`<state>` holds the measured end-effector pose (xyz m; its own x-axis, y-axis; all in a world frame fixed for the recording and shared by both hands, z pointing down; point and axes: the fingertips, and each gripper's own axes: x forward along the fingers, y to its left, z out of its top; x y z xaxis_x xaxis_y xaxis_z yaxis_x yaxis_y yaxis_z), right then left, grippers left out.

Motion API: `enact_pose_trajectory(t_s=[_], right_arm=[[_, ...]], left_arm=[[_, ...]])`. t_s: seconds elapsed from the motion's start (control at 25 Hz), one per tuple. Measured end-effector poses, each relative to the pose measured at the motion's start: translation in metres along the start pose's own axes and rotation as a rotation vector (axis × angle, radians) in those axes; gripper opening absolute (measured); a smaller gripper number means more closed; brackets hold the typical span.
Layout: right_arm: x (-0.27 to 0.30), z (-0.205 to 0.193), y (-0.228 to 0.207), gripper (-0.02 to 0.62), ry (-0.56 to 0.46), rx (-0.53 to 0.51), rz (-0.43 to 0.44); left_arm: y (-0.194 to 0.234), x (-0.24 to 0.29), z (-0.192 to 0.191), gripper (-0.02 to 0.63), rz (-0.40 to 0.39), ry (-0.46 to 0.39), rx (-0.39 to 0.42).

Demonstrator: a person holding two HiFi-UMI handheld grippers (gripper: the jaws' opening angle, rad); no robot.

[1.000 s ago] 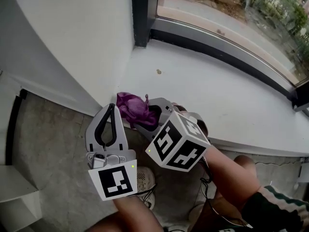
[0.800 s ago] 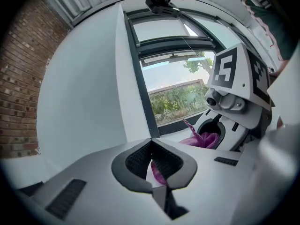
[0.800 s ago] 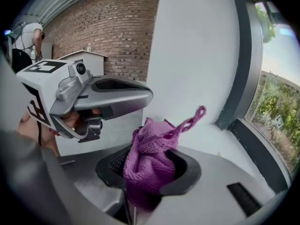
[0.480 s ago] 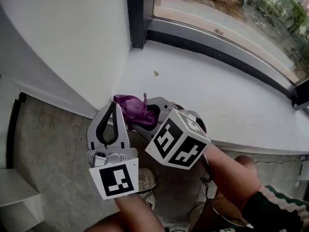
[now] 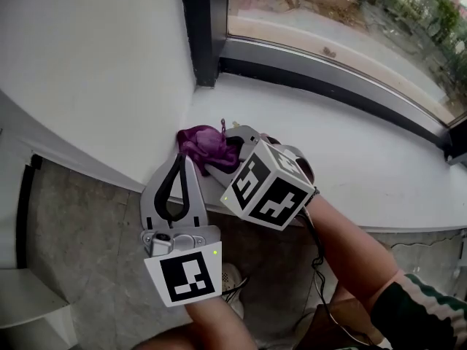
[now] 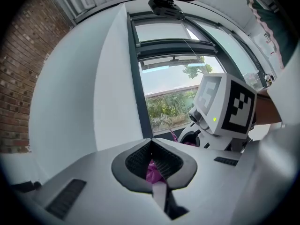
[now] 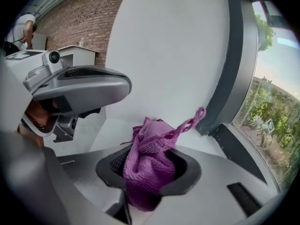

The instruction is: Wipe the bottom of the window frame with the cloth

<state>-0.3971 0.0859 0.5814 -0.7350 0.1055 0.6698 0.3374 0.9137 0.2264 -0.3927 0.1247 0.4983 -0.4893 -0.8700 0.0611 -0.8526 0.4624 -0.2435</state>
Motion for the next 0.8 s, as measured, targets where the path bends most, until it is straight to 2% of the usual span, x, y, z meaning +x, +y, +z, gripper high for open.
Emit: enact_pose_trajectory(t_s=[0.16, 0.24, 0.32, 0.64, 0.8], right_arm=[[0.007, -0.005, -0.027, 0.147, 0.01, 0.016, -0.032], [0.01, -0.006, -0.041, 0.147, 0.006, 0.023, -0.049], [0.012, -0.007, -0.052, 0.147, 0.003, 0.042, -0.058], [0.011, -0.01, -0.066, 0.147, -0.02, 0.081, -0.081], [0.01, -0.013, -0.071, 0.147, -0.003, 0.081, -0.124]], left_arm=[[-0.004, 0.011, 0.01, 0.003, 0.003, 0.012, -0.036], [-0.007, 0.019, 0.025, 0.003, -0.006, -0.024, -0.027], [-0.011, 0.028, 0.031, 0.003, -0.011, -0.025, -0.008], [-0.016, 0.043, 0.017, 0.003, -0.027, 0.029, -0.095], [-0.018, 0.045, 0.017, 0.003, -0.029, 0.014, -0.074]])
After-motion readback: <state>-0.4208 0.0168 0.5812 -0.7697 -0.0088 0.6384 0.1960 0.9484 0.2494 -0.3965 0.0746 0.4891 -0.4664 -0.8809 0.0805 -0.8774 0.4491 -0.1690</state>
